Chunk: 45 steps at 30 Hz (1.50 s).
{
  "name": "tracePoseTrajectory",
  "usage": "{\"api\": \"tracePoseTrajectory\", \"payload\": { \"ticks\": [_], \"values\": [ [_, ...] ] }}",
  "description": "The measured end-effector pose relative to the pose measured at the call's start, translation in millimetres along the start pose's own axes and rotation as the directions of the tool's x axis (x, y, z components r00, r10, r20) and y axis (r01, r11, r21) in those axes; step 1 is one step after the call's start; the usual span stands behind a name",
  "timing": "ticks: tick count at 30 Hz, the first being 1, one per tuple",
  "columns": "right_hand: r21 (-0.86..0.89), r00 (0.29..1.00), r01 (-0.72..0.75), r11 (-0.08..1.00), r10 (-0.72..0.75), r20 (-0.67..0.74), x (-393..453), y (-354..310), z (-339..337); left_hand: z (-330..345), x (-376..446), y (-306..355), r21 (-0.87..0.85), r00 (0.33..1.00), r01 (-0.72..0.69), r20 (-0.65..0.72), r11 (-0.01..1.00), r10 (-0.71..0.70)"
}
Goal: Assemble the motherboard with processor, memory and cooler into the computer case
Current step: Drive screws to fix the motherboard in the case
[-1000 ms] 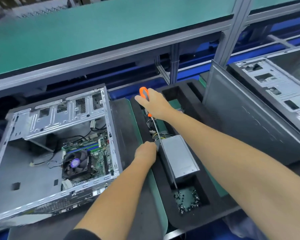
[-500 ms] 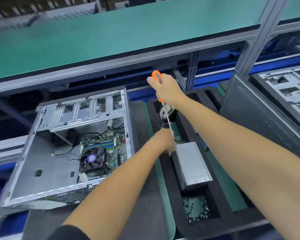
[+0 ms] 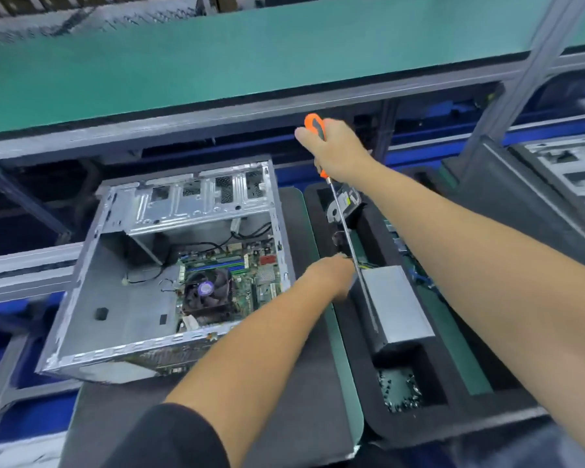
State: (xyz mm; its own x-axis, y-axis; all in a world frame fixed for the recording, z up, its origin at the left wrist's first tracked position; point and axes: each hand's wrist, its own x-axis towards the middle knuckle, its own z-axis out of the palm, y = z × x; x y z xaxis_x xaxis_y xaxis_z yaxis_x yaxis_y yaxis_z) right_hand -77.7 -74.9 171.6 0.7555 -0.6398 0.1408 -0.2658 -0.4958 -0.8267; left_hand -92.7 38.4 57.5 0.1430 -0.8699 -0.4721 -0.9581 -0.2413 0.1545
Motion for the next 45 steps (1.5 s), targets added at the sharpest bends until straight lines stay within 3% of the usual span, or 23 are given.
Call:
{"api": "tracePoseTrajectory", "payload": {
  "ticks": [6,12,17,18,20,22,24,26,30,34,37,40,43,45],
  "values": [
    [-0.103,0.993,-0.118,0.988,0.117,-0.021,-32,71,10,27,24,19,-0.030,0.989,0.120,-0.086,0.992,-0.122],
    [-0.053,0.988,-0.127,0.991,0.122,-0.090,-49,108,-3,56,17,22,-0.014,0.982,0.187,-0.029,0.982,-0.187],
    [-0.026,0.987,-0.152,0.988,0.151,-0.055,-55,123,-8,49,5,38,0.152,0.988,0.143,-0.081,0.978,-0.132],
    [-0.012,0.988,-0.147,0.989,0.147,-0.043,-57,125,-7,48,-1,45,0.159,0.994,0.105,-0.039,0.982,-0.100],
    [0.015,0.990,-0.132,0.991,0.132,-0.038,-61,129,-7,56,-10,57,0.072,0.982,-0.035,0.188,0.997,0.021],
    [0.052,0.990,-0.125,0.991,0.128,-0.061,-61,133,-9,66,-18,71,-0.075,0.878,-0.112,0.459,0.991,0.134],
    [0.081,0.989,-0.122,0.989,0.128,-0.070,-60,135,-11,76,-19,80,-0.049,0.824,-0.182,0.538,0.982,0.179],
    [0.141,0.990,-0.098,0.985,0.111,-0.087,-60,134,-13,84,-20,83,0.042,0.833,-0.259,0.515,0.965,0.202],
    [0.282,0.980,-0.013,0.959,0.068,-0.187,-50,114,-29,96,-21,81,0.021,0.826,-0.346,0.481,0.938,0.294],
    [0.296,0.971,0.014,0.955,0.057,-0.233,-30,94,-59,113,-17,105,0.050,0.869,-0.419,0.312,0.907,0.384],
    [0.263,0.969,0.029,0.964,0.037,-0.244,-27,95,-70,130,-6,118,0.116,0.871,-0.451,0.274,0.885,0.408],
    [0.183,0.987,-0.048,0.982,0.074,-0.140,-32,104,-68,148,7,120,0.208,0.878,-0.447,0.290,0.870,0.382],
    [0.083,0.988,-0.105,0.991,0.095,0.122,-40,118,-53,160,20,122,0.208,0.906,-0.376,0.288,0.903,0.311],
    [-0.027,0.942,-0.127,0.992,0.129,0.311,-46,127,-36,164,27,125,0.182,0.909,-0.355,0.298,0.917,0.293]
  ]
}}
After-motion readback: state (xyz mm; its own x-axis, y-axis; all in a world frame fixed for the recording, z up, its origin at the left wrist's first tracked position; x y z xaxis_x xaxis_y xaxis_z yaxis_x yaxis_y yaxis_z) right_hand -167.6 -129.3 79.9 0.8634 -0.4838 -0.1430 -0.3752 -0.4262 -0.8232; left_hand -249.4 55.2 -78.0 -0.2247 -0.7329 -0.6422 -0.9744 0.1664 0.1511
